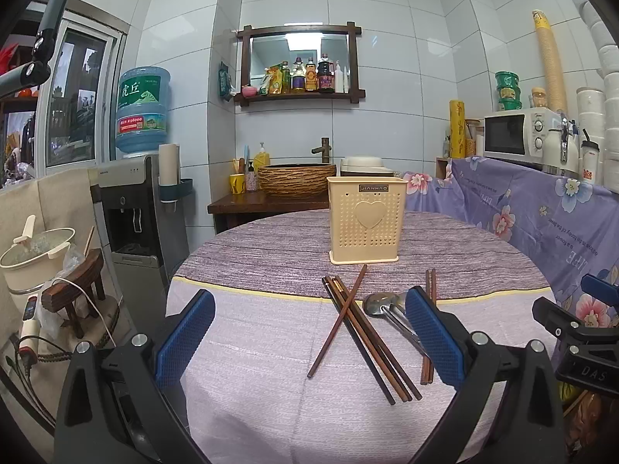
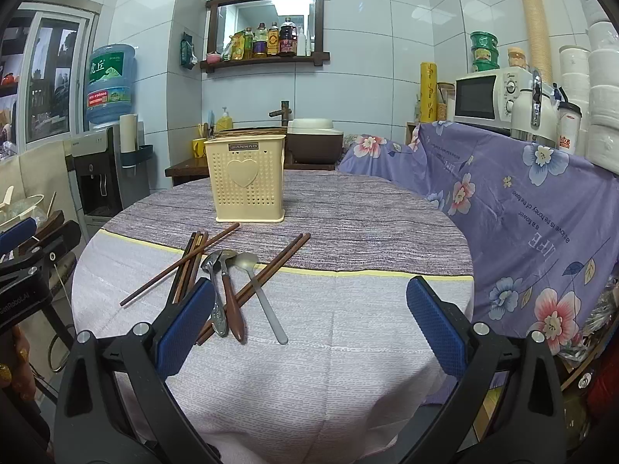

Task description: Organize utensils

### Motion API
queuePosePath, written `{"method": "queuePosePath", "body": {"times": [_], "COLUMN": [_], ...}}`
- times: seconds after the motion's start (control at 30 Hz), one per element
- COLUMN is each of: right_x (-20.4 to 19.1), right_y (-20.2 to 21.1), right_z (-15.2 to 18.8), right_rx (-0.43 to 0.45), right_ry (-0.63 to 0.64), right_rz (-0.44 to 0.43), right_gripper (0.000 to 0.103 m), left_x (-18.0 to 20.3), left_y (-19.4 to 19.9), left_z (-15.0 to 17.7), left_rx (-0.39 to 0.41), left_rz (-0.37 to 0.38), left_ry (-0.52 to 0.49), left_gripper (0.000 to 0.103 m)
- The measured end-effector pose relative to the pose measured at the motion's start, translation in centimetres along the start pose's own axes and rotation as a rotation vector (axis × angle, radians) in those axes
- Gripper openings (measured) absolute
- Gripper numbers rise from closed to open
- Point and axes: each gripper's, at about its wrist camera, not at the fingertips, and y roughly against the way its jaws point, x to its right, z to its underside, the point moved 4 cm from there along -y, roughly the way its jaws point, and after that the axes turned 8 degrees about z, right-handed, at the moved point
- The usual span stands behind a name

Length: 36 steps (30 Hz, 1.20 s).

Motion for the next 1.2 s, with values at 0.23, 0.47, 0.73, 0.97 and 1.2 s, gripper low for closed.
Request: {"method": "queuePosePath", "body": {"times": [0.23, 0.47, 0.73, 0.97, 1.2], "right_x": [-0.1, -0.3, 0.2, 0.3, -0.3], "right_y": [-0.4, -2.4, -6.6, -9.6, -13.7], "right_z": [0.1, 0.4, 1.3, 0.2, -2.1], "right_rx": [-0.009, -0.07, -0.196, -0.23, -0.287], "right_ry": [0.004, 0.023, 0.047, 0.052, 0.029], "right_rz": [0.001, 0.001, 0.002, -0.02, -0.072], "right_gripper": [0.098, 0.098, 0.098, 0.098, 0.098], "left_x": [0.0, -1.0, -2.9, -3.0, 0.1], "left_y": [0.0, -1.5, -5.2, -10.5, -18.3], "left_z": [0.1, 0.9, 2.7, 1.5, -0.9], "left_rx": [-0.002, -0.06, -0.206, -0.35, -0.484], "left_rz": [0.0, 0.018, 0.058, 0.178, 0.262], "left_ry": [-0.001, 0.014, 0.03, -0.009, -0.156], "left_gripper": [0.098, 0.098, 0.094, 0.073, 0.06]}}
